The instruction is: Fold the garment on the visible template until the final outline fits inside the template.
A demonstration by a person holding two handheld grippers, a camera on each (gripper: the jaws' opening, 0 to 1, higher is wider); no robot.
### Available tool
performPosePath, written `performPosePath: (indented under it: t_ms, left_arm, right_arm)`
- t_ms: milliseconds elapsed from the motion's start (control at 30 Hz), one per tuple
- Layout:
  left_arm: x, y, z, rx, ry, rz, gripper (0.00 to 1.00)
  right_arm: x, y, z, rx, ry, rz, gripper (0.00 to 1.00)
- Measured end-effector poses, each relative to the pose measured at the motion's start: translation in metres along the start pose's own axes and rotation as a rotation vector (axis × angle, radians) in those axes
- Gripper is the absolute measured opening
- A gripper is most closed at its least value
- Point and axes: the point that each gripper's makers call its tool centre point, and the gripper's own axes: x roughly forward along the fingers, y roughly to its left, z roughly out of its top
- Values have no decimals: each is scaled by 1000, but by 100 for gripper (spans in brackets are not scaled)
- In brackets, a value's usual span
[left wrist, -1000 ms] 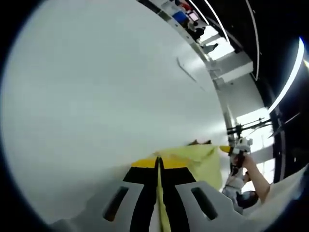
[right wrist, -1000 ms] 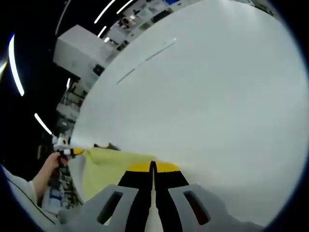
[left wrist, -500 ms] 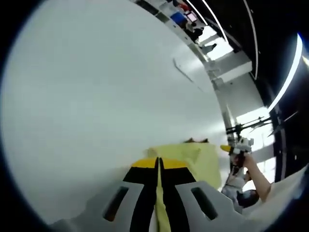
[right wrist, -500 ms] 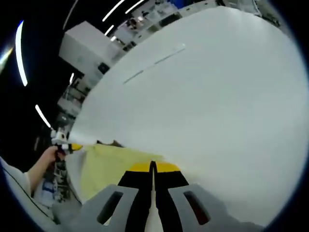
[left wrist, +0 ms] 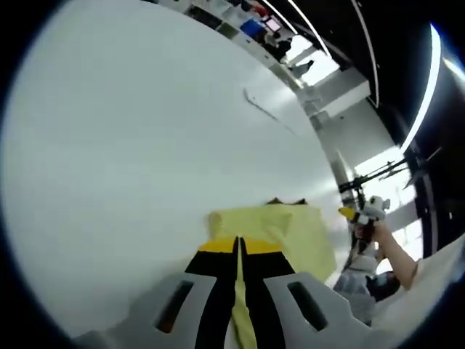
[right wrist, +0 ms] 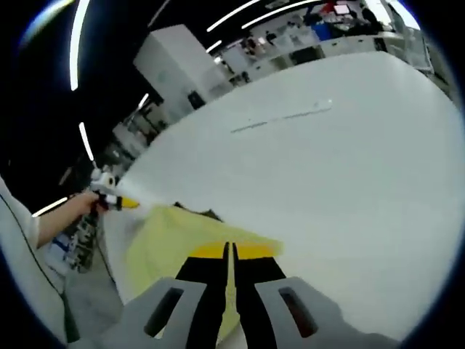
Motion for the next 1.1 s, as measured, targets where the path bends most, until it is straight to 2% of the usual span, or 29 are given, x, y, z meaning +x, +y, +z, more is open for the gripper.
performPosePath:
  t_ms: [67,300,467,667,967,1100]
  left_arm:
    - [-2,-1,-2,4,2,5,0]
    - [-14,-7,-7,39,-24,7,0]
    - [-18,-12,-16,58,-20,-2,1]
    - [-21,-19,-34,148,20,6,16]
    - [-31,-25,-47,173,17,10,28]
    - [-38,-27,-55,173,20,15,39]
  right_arm:
    - [0,2,-2,-1,6,1,11]
    - [-4,13,-8,-9,10,3,14]
    - [-6,23,-14,-11,12,15,17]
    - [-11,35,-25,-30,30,23,20]
    - [-26,47,-38,-30,20,36,24]
    - [-31,56,-43,-15,12,47,29]
